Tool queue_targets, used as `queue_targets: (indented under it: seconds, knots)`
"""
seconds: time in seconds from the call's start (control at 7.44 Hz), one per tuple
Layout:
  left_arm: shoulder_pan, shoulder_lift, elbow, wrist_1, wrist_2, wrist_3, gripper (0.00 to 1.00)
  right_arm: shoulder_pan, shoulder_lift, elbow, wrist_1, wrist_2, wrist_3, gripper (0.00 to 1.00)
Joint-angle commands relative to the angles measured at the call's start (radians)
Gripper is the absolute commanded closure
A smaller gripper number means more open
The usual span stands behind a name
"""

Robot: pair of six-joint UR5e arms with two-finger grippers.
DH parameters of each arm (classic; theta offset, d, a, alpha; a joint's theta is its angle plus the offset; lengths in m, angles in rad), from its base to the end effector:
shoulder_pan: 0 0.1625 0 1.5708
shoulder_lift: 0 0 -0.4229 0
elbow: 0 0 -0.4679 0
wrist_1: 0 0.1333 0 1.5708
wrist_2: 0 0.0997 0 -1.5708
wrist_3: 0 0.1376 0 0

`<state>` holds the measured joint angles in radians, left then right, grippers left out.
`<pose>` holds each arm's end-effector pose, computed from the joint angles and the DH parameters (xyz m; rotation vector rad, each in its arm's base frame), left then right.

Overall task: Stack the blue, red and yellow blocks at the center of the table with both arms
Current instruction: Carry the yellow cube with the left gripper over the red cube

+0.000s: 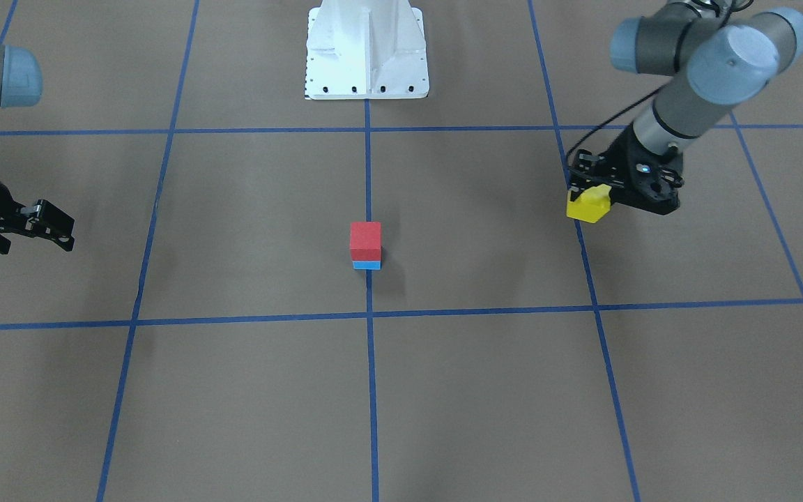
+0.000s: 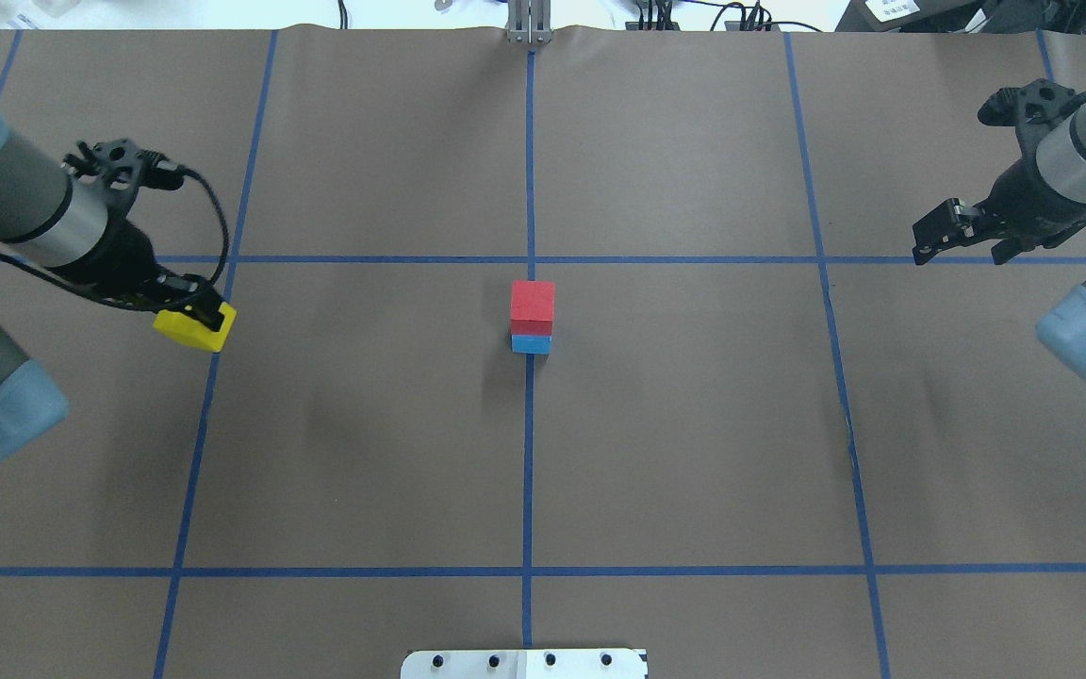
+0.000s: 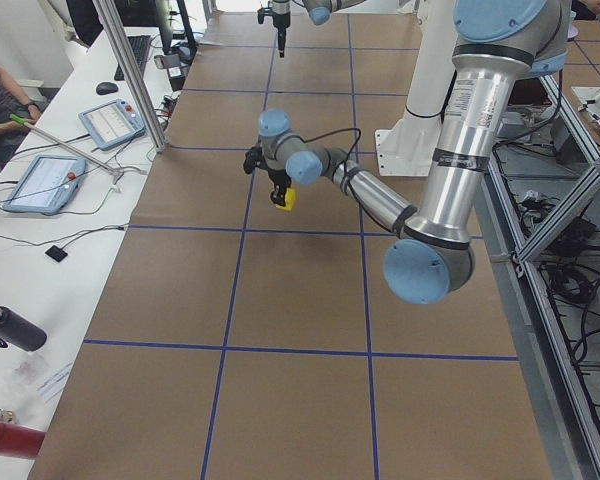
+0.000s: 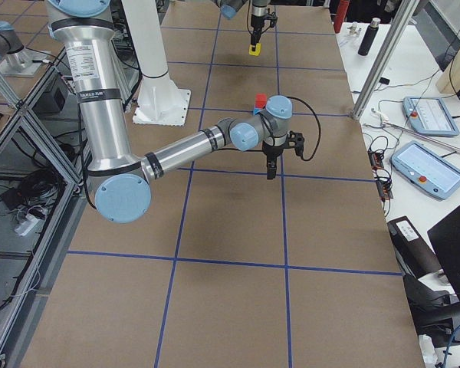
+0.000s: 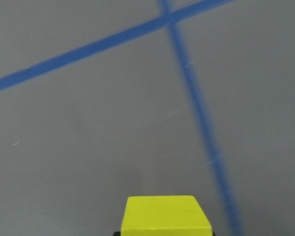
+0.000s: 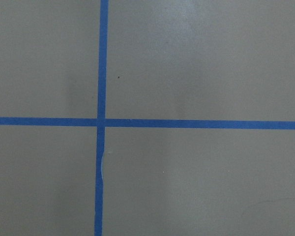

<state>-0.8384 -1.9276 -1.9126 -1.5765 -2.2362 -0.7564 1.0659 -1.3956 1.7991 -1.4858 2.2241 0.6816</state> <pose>0.4001 -0.5172 0.2758 0.0667 0.9274 0.2119 -0.2677 -0.5871 0.4449 0.0325 -0.7930 0.0078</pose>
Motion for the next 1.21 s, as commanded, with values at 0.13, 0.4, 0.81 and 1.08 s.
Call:
queue_targets:
  seconds: [0.13, 0.4, 0.81, 1.08]
  knots:
    - [0.137, -0.399, 0.089, 0.214, 0.108, -0.262, 1.0, 0.04, -0.005, -0.035, -0.001, 0.008, -0.055, 0.0]
    - [0.14, -0.61, 0.339, 0.214, 0.122, -0.302, 1.0, 0.06, -0.006, -0.061, -0.001, 0.009, -0.108, 0.0]
    - [0.165, -0.701, 0.501, 0.204, 0.193, -0.287, 1.0, 0.06, -0.011, -0.058, -0.001, 0.014, -0.105, 0.0]
    - [0.214, -0.708, 0.538, 0.187, 0.23, -0.297, 1.0, 0.06, -0.014, -0.053, -0.001, 0.014, -0.102, 0.0]
